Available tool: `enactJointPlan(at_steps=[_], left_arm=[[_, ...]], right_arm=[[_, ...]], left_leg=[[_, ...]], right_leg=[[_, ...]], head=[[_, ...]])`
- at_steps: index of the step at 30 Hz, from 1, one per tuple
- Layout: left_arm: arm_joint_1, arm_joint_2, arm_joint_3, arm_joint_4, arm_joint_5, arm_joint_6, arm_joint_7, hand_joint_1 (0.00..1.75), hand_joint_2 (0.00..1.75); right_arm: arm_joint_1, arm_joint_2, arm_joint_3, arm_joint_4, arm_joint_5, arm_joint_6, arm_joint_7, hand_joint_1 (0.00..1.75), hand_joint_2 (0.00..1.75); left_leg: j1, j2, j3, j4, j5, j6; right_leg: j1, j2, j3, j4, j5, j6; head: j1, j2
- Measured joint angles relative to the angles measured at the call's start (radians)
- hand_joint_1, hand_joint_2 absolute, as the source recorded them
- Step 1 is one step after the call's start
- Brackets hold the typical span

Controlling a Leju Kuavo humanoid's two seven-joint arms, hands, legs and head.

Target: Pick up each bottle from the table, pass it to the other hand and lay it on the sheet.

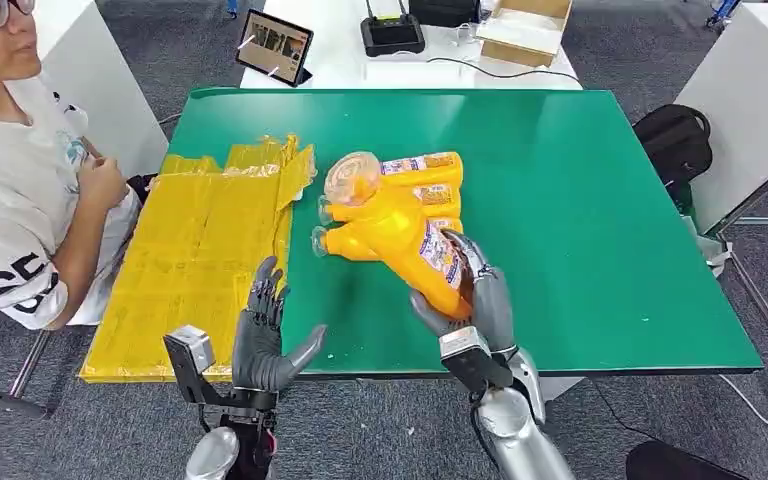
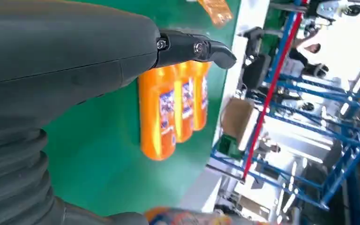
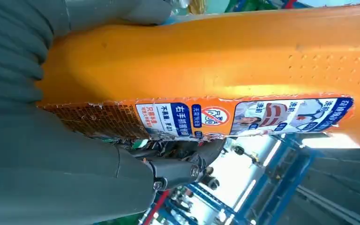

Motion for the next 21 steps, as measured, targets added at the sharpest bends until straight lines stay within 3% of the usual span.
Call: enactJointPlan(at_steps=[5, 11, 21], left_arm=[[-0.002, 0.005, -0.026, -0.018, 0.048, -0.066, 0.018, 0.00, 1.75], [-0.014, 0.008, -0.052, -0.012, 0.059, -0.092, 0.045, 0.00, 1.75], [-0.019, 0.013, -0.057, 0.005, 0.074, -0.107, 0.067, 0.00, 1.75]], right_arm=[[0.011, 0.022, 0.027, 0.062, 0.005, 0.072, -0.022, 1.75, 1.75], [0.015, 0.077, 0.103, 0.193, 0.040, 0.074, -0.056, 1.75, 1.75], [0.014, 0.102, 0.156, 0.267, 0.045, 0.103, -0.061, 1.75, 1.75]], left_leg=[[0.000, 0.000, 0.000, 0.000, 0.000, 0.000], [0.000, 0.000, 0.000, 0.000, 0.000, 0.000], [0.000, 0.000, -0.001, 0.000, 0.000, 0.000]], right_leg=[[0.000, 0.000, 0.000, 0.000, 0.000, 0.000], [0.000, 0.000, -0.001, 0.000, 0.000, 0.000], [0.000, 0.000, -0.001, 0.000, 0.000, 0.000]], head=[[0.000, 0.000], [0.000, 0.000], [0.000, 0.000]])
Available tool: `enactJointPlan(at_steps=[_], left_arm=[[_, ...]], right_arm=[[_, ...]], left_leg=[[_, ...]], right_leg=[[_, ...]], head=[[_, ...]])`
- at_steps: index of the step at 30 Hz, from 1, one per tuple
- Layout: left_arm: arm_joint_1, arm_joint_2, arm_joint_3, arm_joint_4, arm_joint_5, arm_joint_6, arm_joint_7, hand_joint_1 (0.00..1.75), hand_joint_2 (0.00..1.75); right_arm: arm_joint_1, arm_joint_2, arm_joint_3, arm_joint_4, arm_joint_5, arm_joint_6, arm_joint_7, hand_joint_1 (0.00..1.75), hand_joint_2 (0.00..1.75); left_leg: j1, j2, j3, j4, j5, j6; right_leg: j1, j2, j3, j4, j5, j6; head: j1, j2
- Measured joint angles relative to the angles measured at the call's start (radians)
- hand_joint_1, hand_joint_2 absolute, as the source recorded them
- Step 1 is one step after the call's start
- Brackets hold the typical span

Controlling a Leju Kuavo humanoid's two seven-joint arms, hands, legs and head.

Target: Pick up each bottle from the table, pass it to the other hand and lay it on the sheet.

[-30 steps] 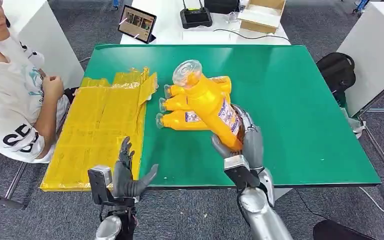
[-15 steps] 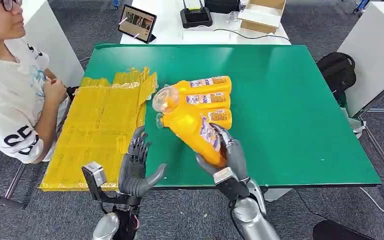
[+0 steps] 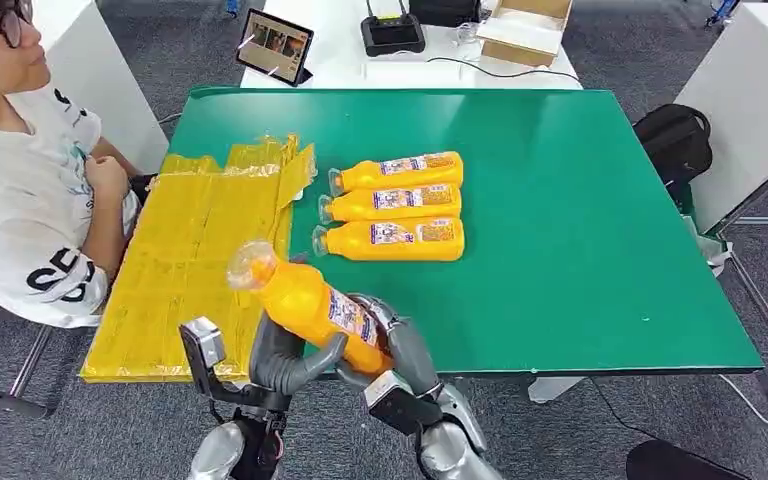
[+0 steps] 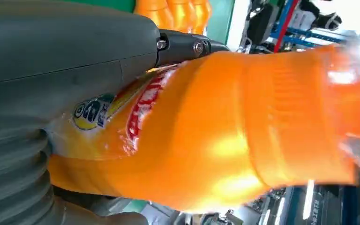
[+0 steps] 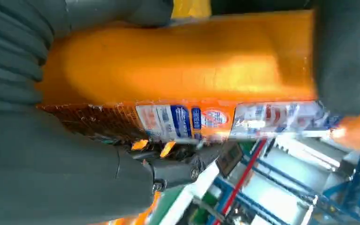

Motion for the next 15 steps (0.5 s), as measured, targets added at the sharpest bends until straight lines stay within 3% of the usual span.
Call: enactJointPlan(at_steps=[15], left_arm=[[0.003, 0.001, 0.019, 0.045, 0.010, 0.005, 0.019, 0.00, 1.75]], right_arm=[[-0.039, 0.032, 0.082, 0.142, 0.032, -0.024, 0.017, 1.75, 1.75]], left_leg=[[0.000, 0.000, 0.000, 0.000, 0.000, 0.000]], right_leg=[[0.000, 0.000, 0.000, 0.000, 0.000, 0.000]], head=[[0.000, 0.000]])
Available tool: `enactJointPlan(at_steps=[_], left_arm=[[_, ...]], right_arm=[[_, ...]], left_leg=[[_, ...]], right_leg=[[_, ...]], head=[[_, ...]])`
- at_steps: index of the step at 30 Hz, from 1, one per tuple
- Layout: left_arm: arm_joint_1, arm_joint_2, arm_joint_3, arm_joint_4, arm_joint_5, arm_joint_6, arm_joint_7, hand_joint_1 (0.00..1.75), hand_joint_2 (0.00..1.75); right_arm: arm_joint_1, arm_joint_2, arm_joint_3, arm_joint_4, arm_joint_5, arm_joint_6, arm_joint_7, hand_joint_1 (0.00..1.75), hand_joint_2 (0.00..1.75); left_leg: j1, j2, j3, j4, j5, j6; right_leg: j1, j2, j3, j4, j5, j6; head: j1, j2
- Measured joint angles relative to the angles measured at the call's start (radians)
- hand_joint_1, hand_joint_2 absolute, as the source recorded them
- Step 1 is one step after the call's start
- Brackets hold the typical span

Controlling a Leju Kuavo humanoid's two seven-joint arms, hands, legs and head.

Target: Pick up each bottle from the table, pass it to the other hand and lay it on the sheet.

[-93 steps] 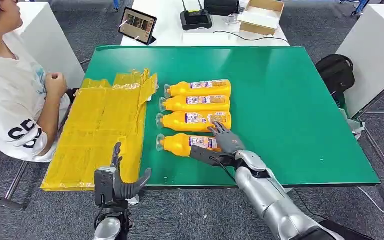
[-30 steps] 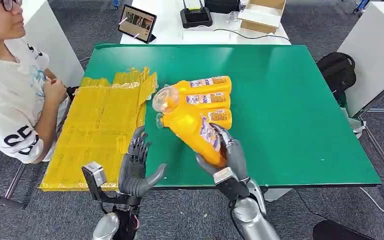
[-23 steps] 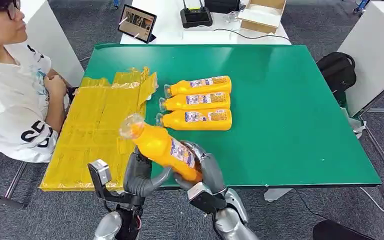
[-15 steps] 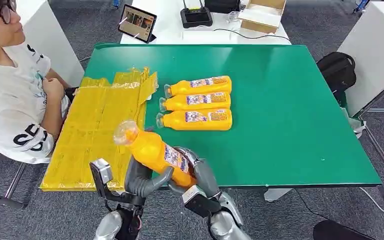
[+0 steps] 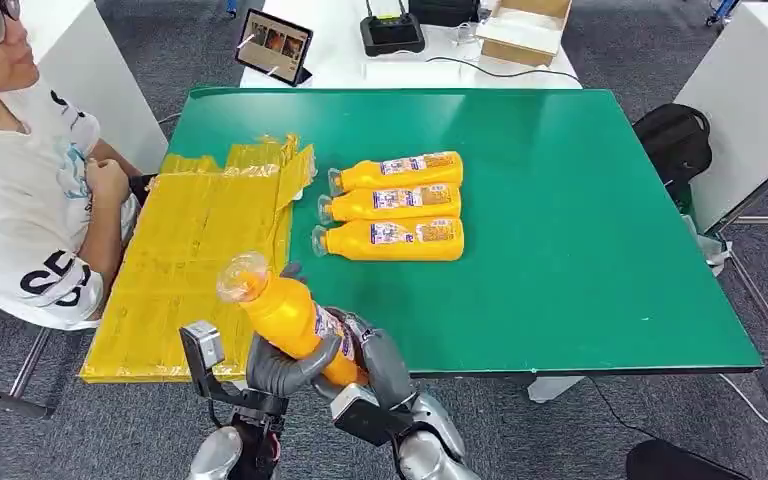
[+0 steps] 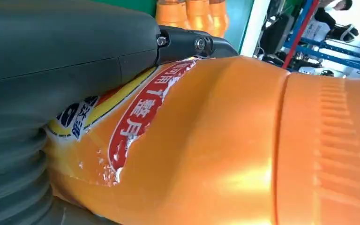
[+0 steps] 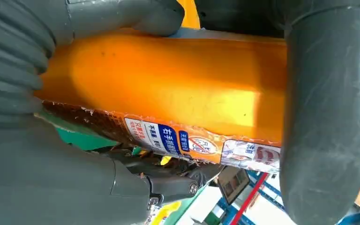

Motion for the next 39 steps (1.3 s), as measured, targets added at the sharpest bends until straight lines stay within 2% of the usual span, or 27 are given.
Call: enactJointPlan(at_steps=[1, 2, 3, 7, 8, 20, 21, 22, 24, 25, 36, 39], left_arm=[[0.000, 0.000, 0.001, 0.003, -0.003, 0.005, 0.002, 0.00, 1.75], [0.000, 0.000, 0.001, 0.004, -0.010, 0.013, 0.003, 0.72, 1.75], [0.000, 0.000, 0.001, 0.006, -0.019, 0.021, 0.003, 1.69, 1.75], [0.000, 0.000, 0.007, 0.017, -0.020, 0.027, 0.003, 1.69, 1.75], [0.001, 0.000, 0.009, 0.019, -0.019, 0.027, 0.003, 1.75, 1.75], [0.001, 0.000, 0.017, 0.026, -0.016, 0.028, 0.003, 1.75, 1.75], [0.001, 0.000, 0.018, 0.026, -0.016, 0.029, 0.003, 1.75, 1.75], [0.000, 0.000, 0.018, 0.027, -0.016, 0.029, 0.003, 1.75, 1.75], [0.000, 0.000, 0.018, 0.028, -0.015, 0.029, 0.002, 1.75, 1.75], [-0.002, 0.000, 0.018, 0.028, -0.015, 0.029, 0.000, 1.75, 1.75], [-0.030, -0.009, 0.021, 0.008, -0.099, 0.160, -0.064, 1.75, 1.75], [-0.046, -0.009, 0.029, 0.008, -0.167, 0.257, -0.103, 1.75, 1.75]], right_arm=[[-0.002, 0.000, 0.001, 0.005, 0.000, 0.000, 0.002, 1.75, 1.75], [-0.003, 0.000, 0.003, 0.010, -0.002, 0.000, 0.004, 1.75, 1.75], [-0.005, 0.001, 0.005, 0.014, -0.003, 0.000, 0.006, 1.75, 1.75], [-0.012, 0.002, 0.014, 0.032, -0.003, 0.000, 0.024, 1.75, 1.75], [-0.015, 0.002, 0.017, 0.037, -0.002, 0.000, 0.025, 1.75, 1.75], [-0.020, 0.003, 0.025, 0.060, -0.003, -0.003, 0.030, 1.75, 1.75], [-0.020, 0.003, 0.026, 0.061, -0.003, -0.005, 0.030, 1.48, 1.75], [-0.020, 0.003, 0.027, 0.061, -0.004, -0.007, 0.030, 0.00, 1.75], [-0.020, 0.003, 0.027, 0.062, -0.005, -0.015, 0.030, 0.00, 1.75], [-0.017, 0.003, 0.029, 0.062, -0.004, -0.021, 0.030, 0.00, 0.00], [0.012, 0.010, 0.031, -0.017, -0.036, -0.045, 0.037, 0.00, 0.00], [0.018, 0.010, 0.031, -0.048, -0.052, -0.045, 0.031, 0.00, 0.00]], left_leg=[[0.000, 0.000, 0.000, 0.000, 0.000, 0.000], [0.000, 0.000, 0.000, 0.000, 0.000, 0.000], [0.000, 0.000, 0.000, 0.000, 0.000, 0.000], [0.000, 0.000, 0.000, 0.000, 0.000, 0.000], [0.000, 0.000, 0.000, 0.000, 0.000, 0.000], [0.000, 0.000, 0.000, 0.000, 0.000, 0.000], [0.000, 0.000, 0.000, 0.000, 0.000, 0.000], [0.000, 0.000, 0.000, 0.000, 0.000, 0.000], [0.000, 0.000, 0.000, 0.000, 0.000, 0.000], [0.000, 0.000, 0.000, 0.000, 0.000, 0.000], [0.000, 0.000, 0.000, 0.000, 0.000, 0.000], [0.000, 0.000, 0.000, 0.000, 0.000, 0.000]], right_leg=[[0.000, 0.000, 0.000, 0.000, 0.000, 0.000], [0.000, 0.000, 0.000, 0.000, 0.000, 0.000], [0.000, 0.000, 0.000, 0.000, 0.000, 0.000], [0.000, 0.000, -0.001, 0.000, 0.000, 0.000], [0.000, 0.000, 0.000, 0.000, 0.000, 0.000], [0.000, 0.000, -0.001, 0.000, 0.000, 0.000], [0.000, 0.000, -0.001, 0.000, 0.000, 0.000], [0.000, 0.000, -0.001, 0.000, 0.000, 0.000], [0.000, 0.000, -0.001, 0.000, 0.000, 0.000], [0.000, 0.000, -0.001, 0.000, 0.000, 0.000], [0.000, 0.000, -0.001, 0.000, 0.000, 0.000], [0.000, 0.000, -0.001, 0.000, 0.000, 0.000]], head=[[0.000, 0.000], [0.000, 0.000], [0.000, 0.000], [0.000, 0.000], [0.000, 0.000], [0.000, 0.000], [0.000, 0.000], [0.000, 0.000], [0.000, 0.000], [0.000, 0.000], [0.000, 0.000], [0.000, 0.000]])
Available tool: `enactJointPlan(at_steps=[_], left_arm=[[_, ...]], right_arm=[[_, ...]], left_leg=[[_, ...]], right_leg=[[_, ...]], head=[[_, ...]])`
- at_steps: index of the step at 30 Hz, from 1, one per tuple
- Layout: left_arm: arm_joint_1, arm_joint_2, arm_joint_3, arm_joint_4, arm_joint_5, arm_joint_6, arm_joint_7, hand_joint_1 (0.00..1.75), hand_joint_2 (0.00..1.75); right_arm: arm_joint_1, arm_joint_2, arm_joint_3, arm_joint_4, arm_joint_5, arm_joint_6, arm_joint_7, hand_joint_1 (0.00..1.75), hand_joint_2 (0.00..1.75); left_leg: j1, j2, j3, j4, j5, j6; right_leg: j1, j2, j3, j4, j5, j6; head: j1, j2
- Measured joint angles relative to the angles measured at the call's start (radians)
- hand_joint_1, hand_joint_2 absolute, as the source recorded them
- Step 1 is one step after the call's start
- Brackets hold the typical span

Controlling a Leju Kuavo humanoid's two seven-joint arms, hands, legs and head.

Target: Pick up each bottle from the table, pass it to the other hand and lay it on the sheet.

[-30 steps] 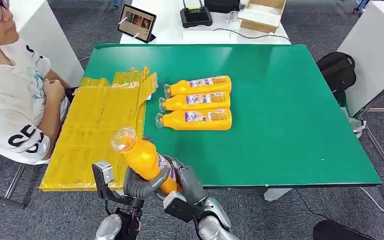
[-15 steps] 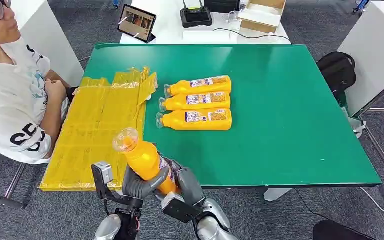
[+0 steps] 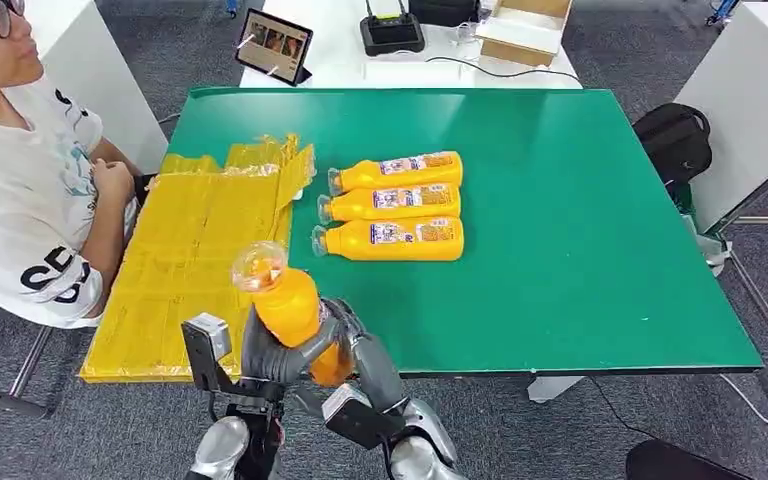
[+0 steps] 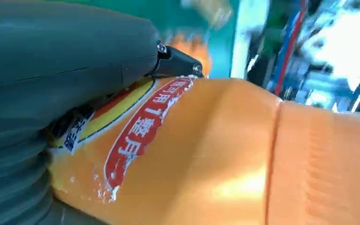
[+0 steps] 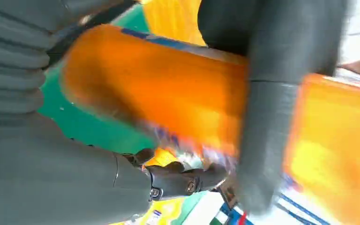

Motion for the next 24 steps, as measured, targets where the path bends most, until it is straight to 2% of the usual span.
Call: enactJointPlan(at_steps=[10, 16, 24], left_arm=[[-0.135, 0.017, 0.133, 0.016, -0.158, 0.261, -0.093, 1.75, 1.75], [-0.263, 0.065, 0.202, 0.161, -0.488, 0.505, -0.103, 1.75, 1.75], [-0.333, 0.103, 0.236, 0.280, -0.528, 0.523, -0.103, 1.75, 1.75]], right_arm=[[0.011, 0.000, -0.003, -0.157, -0.038, -0.048, -0.018, 0.00, 0.00], [0.017, 0.000, 0.005, -0.248, -0.042, -0.124, -0.071, 0.00, 0.00], [0.023, 0.000, 0.019, -0.301, -0.044, -0.131, -0.071, 0.00, 0.00]], left_leg=[[0.000, 0.000, 0.000, 0.000, 0.001, 0.000], [0.000, 0.000, 0.000, 0.000, 0.001, 0.000], [0.000, 0.000, 0.000, 0.000, 0.001, 0.000]], right_leg=[[0.000, 0.000, 0.000, 0.000, 0.001, -0.001], [0.000, 0.000, 0.000, 0.001, 0.001, -0.001], [0.000, 0.000, 0.000, 0.001, 0.001, -0.001]], head=[[0.000, 0.000], [0.000, 0.000], [0.000, 0.000]])
